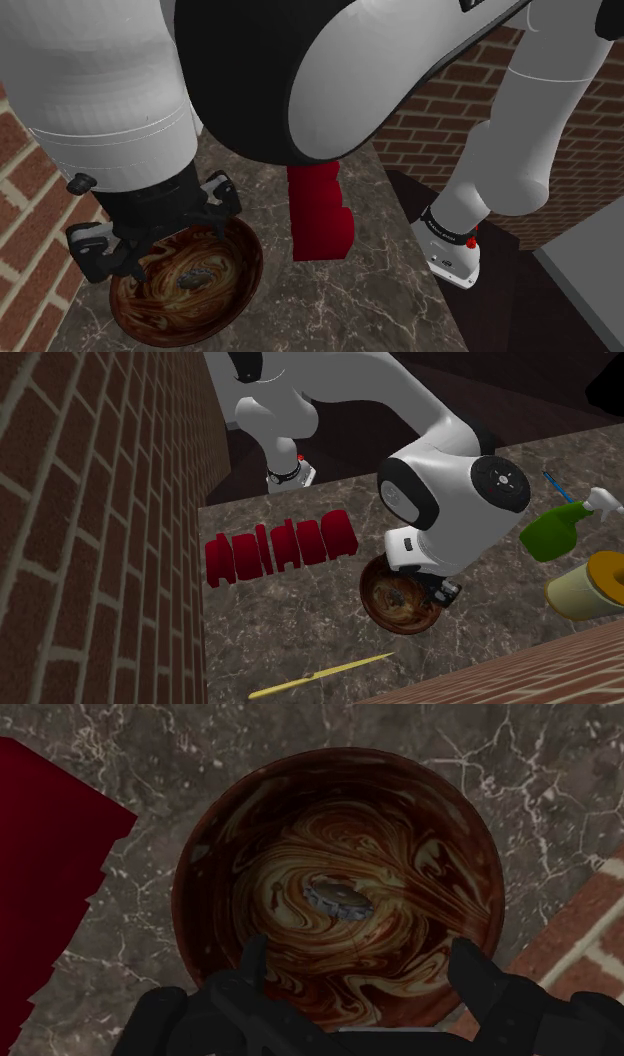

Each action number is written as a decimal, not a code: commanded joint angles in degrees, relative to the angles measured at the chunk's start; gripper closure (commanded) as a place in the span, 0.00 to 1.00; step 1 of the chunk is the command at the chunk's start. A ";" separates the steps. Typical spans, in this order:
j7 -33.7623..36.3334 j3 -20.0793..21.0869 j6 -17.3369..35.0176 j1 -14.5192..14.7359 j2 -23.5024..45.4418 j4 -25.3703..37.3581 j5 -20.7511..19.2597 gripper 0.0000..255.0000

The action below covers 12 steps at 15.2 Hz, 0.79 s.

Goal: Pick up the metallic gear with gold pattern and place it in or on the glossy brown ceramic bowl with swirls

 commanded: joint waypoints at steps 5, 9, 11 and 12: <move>-0.63 0.42 -7.01 0.29 -0.76 6.52 0.82 0.00; -0.63 0.42 -7.01 0.29 -0.76 6.52 0.82 0.00; -0.63 0.42 -7.01 0.29 -0.76 6.52 0.82 0.00; -0.63 0.42 -7.00 0.29 -0.77 6.51 0.82 0.00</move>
